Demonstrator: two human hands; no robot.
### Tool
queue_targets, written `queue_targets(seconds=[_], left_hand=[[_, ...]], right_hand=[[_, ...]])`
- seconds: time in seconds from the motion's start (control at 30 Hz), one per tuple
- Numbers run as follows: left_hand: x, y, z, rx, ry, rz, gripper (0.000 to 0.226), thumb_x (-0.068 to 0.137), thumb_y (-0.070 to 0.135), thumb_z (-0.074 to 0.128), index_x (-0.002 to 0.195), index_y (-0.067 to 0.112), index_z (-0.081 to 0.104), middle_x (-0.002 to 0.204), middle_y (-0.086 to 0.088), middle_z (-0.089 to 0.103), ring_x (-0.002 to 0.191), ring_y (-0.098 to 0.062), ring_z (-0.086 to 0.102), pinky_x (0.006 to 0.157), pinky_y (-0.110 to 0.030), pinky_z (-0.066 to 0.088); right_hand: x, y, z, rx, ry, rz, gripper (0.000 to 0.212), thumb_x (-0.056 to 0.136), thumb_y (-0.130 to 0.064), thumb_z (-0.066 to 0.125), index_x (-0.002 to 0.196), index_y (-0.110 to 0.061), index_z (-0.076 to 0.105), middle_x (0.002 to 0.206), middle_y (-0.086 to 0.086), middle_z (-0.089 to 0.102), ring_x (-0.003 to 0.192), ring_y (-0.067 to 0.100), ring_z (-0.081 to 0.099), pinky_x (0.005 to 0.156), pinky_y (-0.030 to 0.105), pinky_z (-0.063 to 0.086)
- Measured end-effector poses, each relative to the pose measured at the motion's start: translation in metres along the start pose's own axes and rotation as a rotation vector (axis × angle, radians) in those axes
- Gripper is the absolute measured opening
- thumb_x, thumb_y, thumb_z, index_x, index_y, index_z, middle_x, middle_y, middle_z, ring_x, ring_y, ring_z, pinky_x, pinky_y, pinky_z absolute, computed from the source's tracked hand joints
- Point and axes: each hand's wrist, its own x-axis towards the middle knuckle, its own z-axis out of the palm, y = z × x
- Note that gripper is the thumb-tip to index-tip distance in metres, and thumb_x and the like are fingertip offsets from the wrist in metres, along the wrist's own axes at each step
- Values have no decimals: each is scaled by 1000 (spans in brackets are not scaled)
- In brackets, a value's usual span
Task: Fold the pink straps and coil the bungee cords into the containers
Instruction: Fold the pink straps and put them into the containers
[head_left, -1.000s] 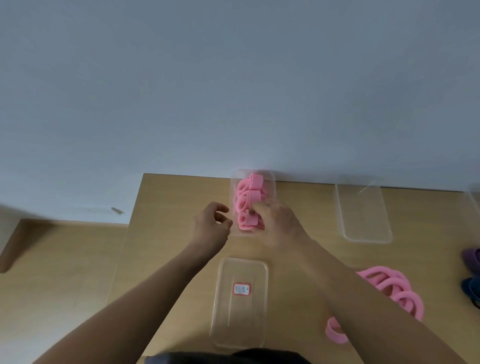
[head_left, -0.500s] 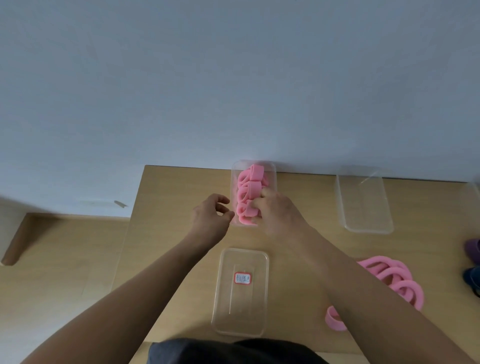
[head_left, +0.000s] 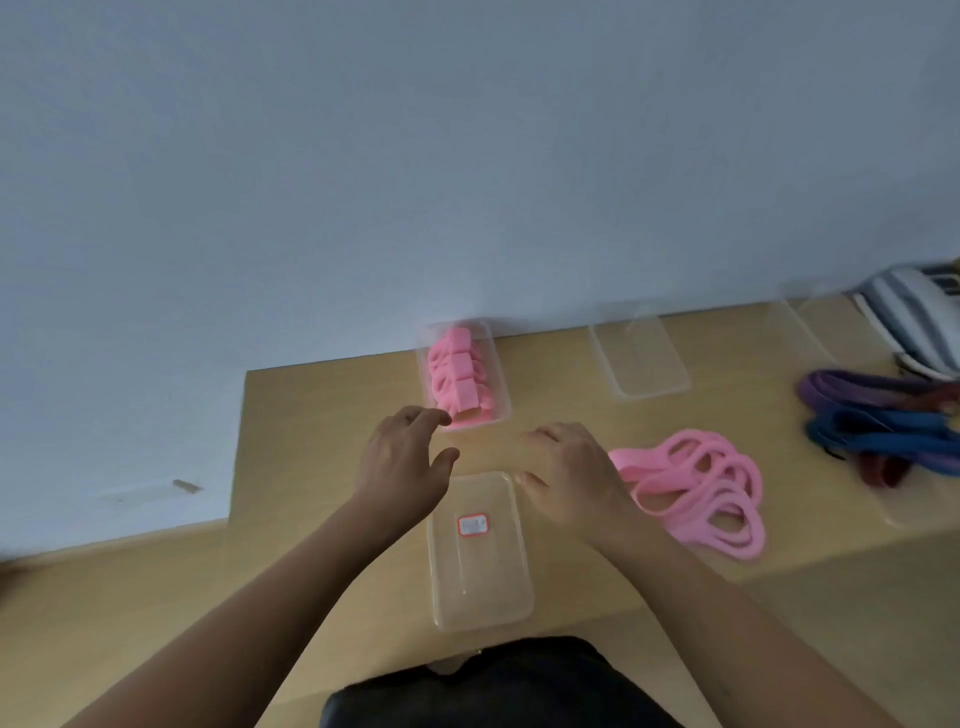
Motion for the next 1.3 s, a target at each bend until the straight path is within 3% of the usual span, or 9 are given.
queue_targets(seconds=[0.23, 0.37, 0.47, 0.6, 0.7, 0.83, 1.07, 1.2, 1.3], left_hand=[[-34, 23, 39, -7, -155, 226, 37, 93, 25, 73, 128, 18, 68, 132, -3, 65, 122, -27, 58, 101, -34, 41], [-53, 40, 54, 40, -226, 275, 38, 95, 29, 70, 132, 21, 65, 138, -2, 62, 127, -25, 55, 106, -34, 39], [-59, 54, 64, 64, -225, 275, 37, 96, 30, 69, 132, 21, 65, 138, -2, 61, 131, -25, 54, 108, -32, 37], [-62, 87, 81, 70, -163, 230, 32, 95, 28, 71, 126, 19, 69, 131, -2, 66, 124, -26, 58, 100, -34, 43], [-65, 122, 96, 61, -132, 191, 30, 94, 26, 74, 123, 17, 72, 128, -3, 68, 120, -27, 61, 95, -34, 43], [-68, 163, 116, 77, -128, 138, 32, 94, 26, 73, 125, 18, 71, 131, -2, 67, 122, -27, 59, 95, -30, 39], [-76, 211, 144, 15, -111, 19, 31, 95, 23, 71, 126, 15, 71, 131, -2, 68, 123, -25, 60, 103, -34, 44], [-74, 229, 148, -46, -74, -43, 35, 92, 21, 73, 127, 17, 69, 127, 0, 69, 117, -22, 62, 98, -35, 48], [-63, 245, 141, -129, -59, -98, 42, 90, 24, 76, 131, 19, 67, 125, 1, 69, 110, -18, 62, 95, -38, 53]], right_hand=[[-122, 22, -10, -42, 18, 301, 34, 78, -18, 71, 112, -9, 69, 105, 12, 68, 99, 33, 60, 88, 41, 49], [-167, 57, -27, -85, 102, 354, 32, 62, -3, 86, 92, -7, 77, 86, 11, 74, 79, 35, 69, 70, 38, 57], [-177, 103, -36, -21, 140, 540, 38, 73, -10, 81, 110, -8, 75, 100, 14, 73, 90, 37, 65, 76, 35, 50], [-161, 157, -41, 4, 39, 613, 34, 87, -30, 68, 119, -19, 66, 96, 6, 63, 83, 26, 57, 66, 30, 42], [-146, 185, -45, -40, -19, 614, 33, 92, -34, 61, 116, -12, 60, 88, 1, 50, 75, 21, 50, 64, 30, 39], [-138, 204, -45, -35, -67, 570, 24, 96, -31, 55, 111, -11, 56, 96, 5, 59, 81, 21, 58, 69, 36, 52], [-139, 233, -51, 122, -26, 423, 16, 92, -16, 63, 104, -11, 54, 92, 4, 64, 73, 18, 55, 63, 28, 41], [-130, 231, -82, 326, 71, 214, 16, 89, -8, 65, 103, -12, 69, 89, -2, 64, 76, 14, 50, 62, 17, 32], [-117, 222, -123, 438, 77, 91, 14, 90, -10, 67, 100, -15, 76, 92, 0, 70, 81, 17, 59, 68, 18, 40]])
